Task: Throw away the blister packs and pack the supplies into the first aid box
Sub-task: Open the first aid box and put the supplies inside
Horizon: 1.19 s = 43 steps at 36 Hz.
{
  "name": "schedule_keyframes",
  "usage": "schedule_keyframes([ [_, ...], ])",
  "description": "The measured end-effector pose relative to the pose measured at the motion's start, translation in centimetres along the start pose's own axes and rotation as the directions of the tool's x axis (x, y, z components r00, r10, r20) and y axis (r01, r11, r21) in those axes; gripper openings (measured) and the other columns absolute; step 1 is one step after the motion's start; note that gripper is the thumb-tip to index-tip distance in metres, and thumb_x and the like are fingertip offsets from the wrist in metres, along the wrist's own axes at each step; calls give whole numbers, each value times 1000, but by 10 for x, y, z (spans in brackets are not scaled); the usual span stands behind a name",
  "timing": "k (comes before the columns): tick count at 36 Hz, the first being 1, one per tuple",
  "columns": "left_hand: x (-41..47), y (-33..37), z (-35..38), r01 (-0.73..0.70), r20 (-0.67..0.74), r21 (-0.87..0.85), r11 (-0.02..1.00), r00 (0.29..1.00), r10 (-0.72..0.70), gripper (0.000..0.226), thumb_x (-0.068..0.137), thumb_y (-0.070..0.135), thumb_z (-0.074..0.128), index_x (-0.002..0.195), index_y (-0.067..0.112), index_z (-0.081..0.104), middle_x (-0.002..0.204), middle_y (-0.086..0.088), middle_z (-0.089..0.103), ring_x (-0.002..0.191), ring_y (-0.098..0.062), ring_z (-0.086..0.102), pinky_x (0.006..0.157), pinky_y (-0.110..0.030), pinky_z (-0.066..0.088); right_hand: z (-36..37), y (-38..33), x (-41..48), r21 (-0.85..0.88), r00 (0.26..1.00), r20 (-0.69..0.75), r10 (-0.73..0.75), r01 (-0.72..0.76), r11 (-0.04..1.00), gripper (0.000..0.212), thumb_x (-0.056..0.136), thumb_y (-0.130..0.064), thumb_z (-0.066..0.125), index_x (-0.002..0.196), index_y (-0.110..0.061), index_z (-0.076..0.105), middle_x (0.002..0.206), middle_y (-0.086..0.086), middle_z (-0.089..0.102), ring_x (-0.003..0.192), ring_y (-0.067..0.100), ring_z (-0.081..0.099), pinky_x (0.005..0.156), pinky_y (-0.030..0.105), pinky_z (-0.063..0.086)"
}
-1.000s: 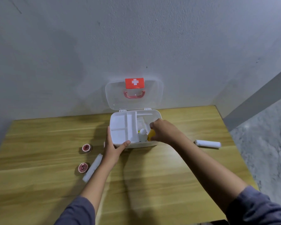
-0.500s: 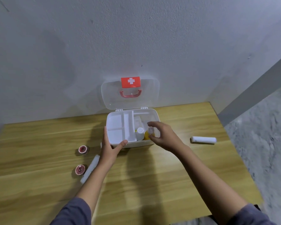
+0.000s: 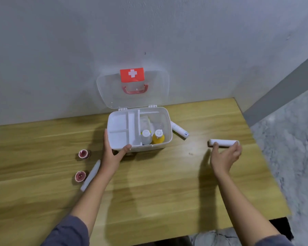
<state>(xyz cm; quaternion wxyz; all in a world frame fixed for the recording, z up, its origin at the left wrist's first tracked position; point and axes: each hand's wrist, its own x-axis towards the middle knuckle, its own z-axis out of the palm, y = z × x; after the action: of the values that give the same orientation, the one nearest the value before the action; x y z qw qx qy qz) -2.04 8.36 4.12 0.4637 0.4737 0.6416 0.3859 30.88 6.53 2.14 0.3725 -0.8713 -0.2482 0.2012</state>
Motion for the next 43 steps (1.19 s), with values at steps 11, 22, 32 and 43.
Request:
schedule_keyframes([
  [11,-1,-2,5,27,-24,-42,999,999,-28,105,64,49,73,145,37,6,153,13,24,139,-6,25,115,-42,23,40,-21,17,38,951,260,-165,161,986,84,90,-34,55,146,-2,1,158,14,1,146,23,1,117,31,7],
  [22,-2,-1,7,60,-37,-71,996,997,-63,111,57,53,72,145,39,5,154,12,22,139,-7,25,115,-38,23,80,-55,10,-35,535,698,-476,689,723,71,81,-39,59,133,1,32,139,19,39,130,35,35,104,39,35],
  [32,-2,-1,6,62,-21,-87,994,998,-64,111,57,54,74,144,40,6,154,12,21,140,-8,24,116,-42,23,74,-50,3,-206,622,618,-481,719,664,49,85,-6,50,132,-1,36,124,22,47,107,39,43,85,42,38],
  [43,-6,9,4,52,13,-70,996,999,-51,112,60,55,77,144,40,4,155,7,19,141,-10,20,116,-42,22,37,-120,-43,569,669,428,-608,323,756,54,76,-19,61,126,-22,40,111,-10,47,109,15,49,94,33,49],
])
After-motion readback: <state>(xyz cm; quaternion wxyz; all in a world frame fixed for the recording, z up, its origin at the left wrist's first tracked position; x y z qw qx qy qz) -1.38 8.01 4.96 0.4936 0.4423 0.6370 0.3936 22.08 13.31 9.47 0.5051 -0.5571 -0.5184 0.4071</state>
